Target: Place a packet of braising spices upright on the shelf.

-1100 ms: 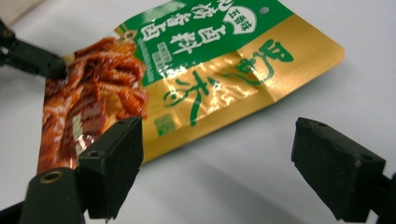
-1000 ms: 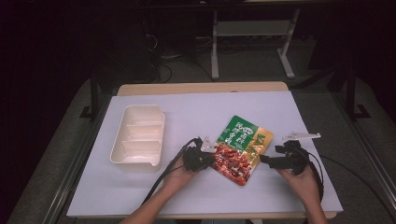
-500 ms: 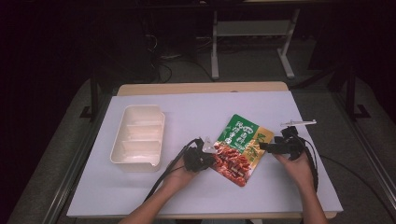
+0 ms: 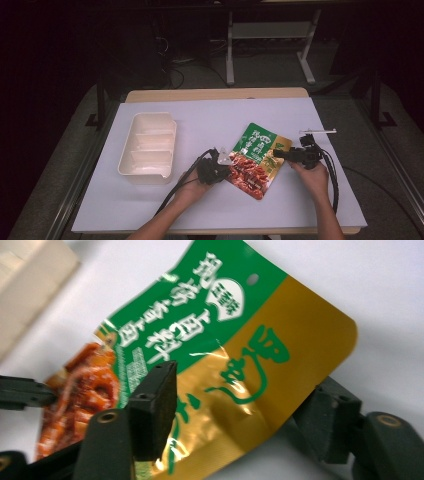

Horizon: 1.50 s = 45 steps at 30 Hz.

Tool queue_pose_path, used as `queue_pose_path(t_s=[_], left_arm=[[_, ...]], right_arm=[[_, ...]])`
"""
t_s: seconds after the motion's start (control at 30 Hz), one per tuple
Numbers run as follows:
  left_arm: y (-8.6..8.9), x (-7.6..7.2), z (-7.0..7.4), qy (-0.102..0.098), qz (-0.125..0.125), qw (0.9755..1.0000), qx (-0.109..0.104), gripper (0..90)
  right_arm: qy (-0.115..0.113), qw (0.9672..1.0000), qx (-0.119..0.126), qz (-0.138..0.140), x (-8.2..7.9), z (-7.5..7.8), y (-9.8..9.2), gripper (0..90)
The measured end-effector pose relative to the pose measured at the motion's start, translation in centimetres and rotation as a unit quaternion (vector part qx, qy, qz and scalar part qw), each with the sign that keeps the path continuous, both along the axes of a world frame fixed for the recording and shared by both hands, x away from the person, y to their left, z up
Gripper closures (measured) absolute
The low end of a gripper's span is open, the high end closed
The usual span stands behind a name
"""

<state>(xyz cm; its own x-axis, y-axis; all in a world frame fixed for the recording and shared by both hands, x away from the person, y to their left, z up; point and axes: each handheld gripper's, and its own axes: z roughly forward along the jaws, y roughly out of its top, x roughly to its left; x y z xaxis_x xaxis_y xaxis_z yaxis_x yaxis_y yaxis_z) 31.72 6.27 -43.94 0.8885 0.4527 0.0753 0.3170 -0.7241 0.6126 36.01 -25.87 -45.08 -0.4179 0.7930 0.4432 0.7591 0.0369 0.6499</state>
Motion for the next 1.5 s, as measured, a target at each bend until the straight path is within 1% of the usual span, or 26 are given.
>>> queue_pose_path(t_s=[0.03, 0.07, 0.1, 0.13, 0.2, 0.27, 0.3, 0.33, 0.4, 0.43, 0.47, 0.5, 0.57, 0.73, 0.8, 0.87, 0.9, 0.97, 1.07, 1.1, 1.17, 1.23, 1.33, 1.37, 1.43, 1.5], left_arm=[[0.0, 0.0, 0.0, -0.001, 0.0, 1.0, 0.001, 90.0], [0.0, 0.0, 0.0, -0.001, 0.0, 1.0, 0.001, 90.0], [0.0, 0.0, 0.0, -0.004, 0.0, 1.0, 0.001, 90.0], [0.0, 0.0, 0.0, -0.004, -0.002, 1.0, 0.004, 90.0], [-0.1, 0.0, 0.0, -0.005, -0.002, 1.0, 0.005, 90.0], [-0.1, -0.1, 0.0, -0.005, -0.001, 1.0, 0.004, 90.0], [-0.1, -0.1, 0.0, -0.006, -0.001, 1.0, 0.004, 90.0], [-0.1, -0.1, 0.0, -0.007, -0.001, 1.0, 0.004, 90.0], [-0.2, -0.2, 0.0, -0.01, 0.001, 0.9999, 0.005, 90.0], [-0.2, -0.2, 0.0, -0.01, 0.001, 0.9999, 0.006, 90.0], [-0.2, -0.2, 0.0, -0.011, 0.0, 0.9999, 0.007, 90.0], [-0.3, -0.3, 0.0, -0.011, -0.001, 0.9999, 0.008, 90.0], [-0.3, -0.2, 0.0, -0.012, -0.001, 0.9999, 0.01, 90.0], [-0.3, -0.3, 0.0, -0.01, 0.0, 0.9999, 0.009, 90.0], [-0.3, -0.2, 0.0, -0.012, -0.002, 0.9999, 0.011, 90.0], [-0.4, -0.3, 0.0, -0.012, -0.001, 0.9999, 0.009, 90.0], [-0.4, -0.3, 0.0, -0.013, -0.002, 0.9999, 0.011, 90.0], [-0.4, -0.3, 0.0, -0.014, -0.002, 0.9998, 0.011, 90.0], [-0.5, -0.3, 0.0, -0.015, -0.004, 0.9998, 0.011, 90.0], [-0.5, -0.3, 0.0, -0.015, -0.004, 0.9998, 0.011, 90.0], [-0.5, -0.3, 0.0, -0.017, -0.005, 0.9998, 0.011, 90.0], [-0.5, -0.3, 0.0, -0.018, -0.005, 0.9998, 0.01, 90.0], [-0.5, -0.3, 0.0, -0.019, -0.009, 0.9997, 0.01, 90.0], [-0.5, -0.3, 0.0, -0.019, -0.009, 0.9997, 0.01, 90.0], [-0.4, -0.2, 0.0, -0.016, -0.01, 0.9998, 0.007, 89.9], [-0.4, -0.2, 0.0, -0.015, -0.01, 0.9998, 0.007, 89.9]], right_arm=[[0.002, 0.9996, 0.027, 0.003, -0.1, 0.0, -0.1, 43.4], [0.002, 0.9991, 0.043, 0.004, -0.1, 0.1, -0.2, 45.9], [0.002, 0.9991, 0.043, 0.004, -0.1, 0.1, -0.2, 45.9], [0.003, 0.9987, 0.051, 0.005, -0.2, 0.2, -0.2, 47.9], [0.004, 0.9987, 0.049, 0.013, -0.2, 0.2, -0.2, 49.8], [0.006, 0.9991, 0.039, 0.015, -0.3, 0.1, -0.1, 52.2], [0.009, 0.999, 0.04, 0.014, -0.4, 0.1, -0.1, 53.1], [0.005, 0.9992, 0.037, 0.016, -0.4, 0.0, -0.1, 54.5], [0.011, 0.9991, 0.037, 0.02, -0.4, -0.2, 0.1, 55.9], [0.012, 0.9993, 0.03, 0.017, -0.4, -0.2, 0.3, 57.0], [0.012, 0.9993, 0.03, 0.017, -0.4, -0.2, 0.3, 57.0], [0.013, 0.9996, 0.021, 0.015, -0.3, -0.3, 0.5, 58.6], [0.012, 0.9996, 0.018, 0.017, -0.2, -0.5, 0.7, 59.6], [0.016, 0.9995, 0.018, 0.021, -0.1, -0.7, 1.3, 64.0], [0.016, 0.9991, 0.033, 0.019, -0.1, -0.8, 1.2, 67.1], [0.017, 0.9991, 0.033, 0.019, 0.0, -0.9, 1.2, 68.1], [0.018, 0.9994, 0.025, 0.015, 0.1, -1.1, 1.4, 69.6], [0.018, 0.9995, 0.022, 0.014, 0.2, -1.2, 1.5, 71.3], [0.008, 0.9999, 0.009, 0.006, 0.2, -1.2, 1.9, 76.6], [0.008, 1.0, 0.003, 0.003, 0.2, -1.2, 2.0, 81.5], [0.008, 1.0, 0.0, 0.001, 0.2, -1.2, 2.0, 83.2], [0.007, 0.9999, -0.008, -0.004, 0.2, -1.2, 2.1, 88.9], [0.004, 0.9999, -0.012, -0.004, 0.2, -1.0, 2.1, 89.5], [0.007, 0.9999, -0.009, -0.006, 0.2, -0.9, 2.1, 89.6], [0.0, 1.0, 0.001, -0.004, 0.1, -0.6, 1.9, 89.6], [-0.001, 1.0, -0.005, -0.002, -0.1, -0.1, 1.9, 89.7]])
